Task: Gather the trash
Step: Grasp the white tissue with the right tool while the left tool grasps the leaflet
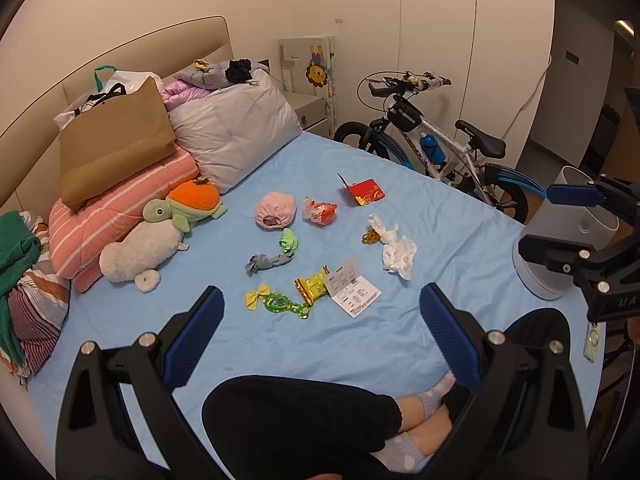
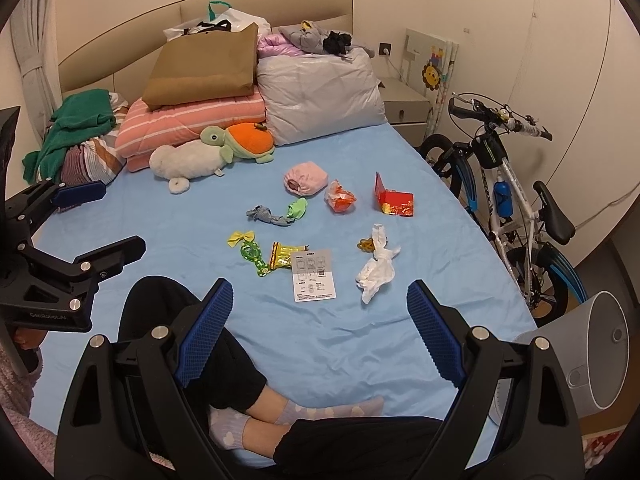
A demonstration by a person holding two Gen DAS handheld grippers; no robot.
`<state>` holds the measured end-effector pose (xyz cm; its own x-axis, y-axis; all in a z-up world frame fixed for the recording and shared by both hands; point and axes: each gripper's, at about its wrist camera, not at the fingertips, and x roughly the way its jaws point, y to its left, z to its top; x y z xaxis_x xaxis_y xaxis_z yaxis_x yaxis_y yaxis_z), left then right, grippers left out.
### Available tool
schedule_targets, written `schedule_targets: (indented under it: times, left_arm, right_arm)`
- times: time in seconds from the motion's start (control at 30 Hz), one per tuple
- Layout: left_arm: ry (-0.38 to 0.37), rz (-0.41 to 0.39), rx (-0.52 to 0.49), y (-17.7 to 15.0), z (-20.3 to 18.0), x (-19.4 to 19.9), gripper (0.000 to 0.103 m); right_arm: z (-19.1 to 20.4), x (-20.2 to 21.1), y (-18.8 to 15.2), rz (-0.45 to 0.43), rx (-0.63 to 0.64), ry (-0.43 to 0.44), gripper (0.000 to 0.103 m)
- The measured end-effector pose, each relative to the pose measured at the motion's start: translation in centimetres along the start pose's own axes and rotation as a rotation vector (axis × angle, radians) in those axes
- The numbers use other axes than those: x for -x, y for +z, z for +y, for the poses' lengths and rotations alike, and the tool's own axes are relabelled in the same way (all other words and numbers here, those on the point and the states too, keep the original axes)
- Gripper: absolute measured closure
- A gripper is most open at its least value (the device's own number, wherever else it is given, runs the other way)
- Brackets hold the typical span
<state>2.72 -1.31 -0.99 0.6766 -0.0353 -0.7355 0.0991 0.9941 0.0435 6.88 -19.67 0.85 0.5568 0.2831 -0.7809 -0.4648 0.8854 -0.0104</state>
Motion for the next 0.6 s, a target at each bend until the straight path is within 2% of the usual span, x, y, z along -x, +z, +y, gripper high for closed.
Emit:
schedule_targets:
  times: [0.33, 0.6]
  left_arm:
    - [-0.007, 0.038, -0.016, -0.4, -0.6, -5.6, 0.005]
    - [-0.005, 0.118, -0.019, -1.1, -1.0, -13.2, 0.005]
  right_arm:
    - [-2.1, -4.6, -1.2, 0.014, -0.009, -0.042, 0.017]
    - [-4.6, -10.8, -1.6, 0.060, -0.037, -0.048, 0.017]
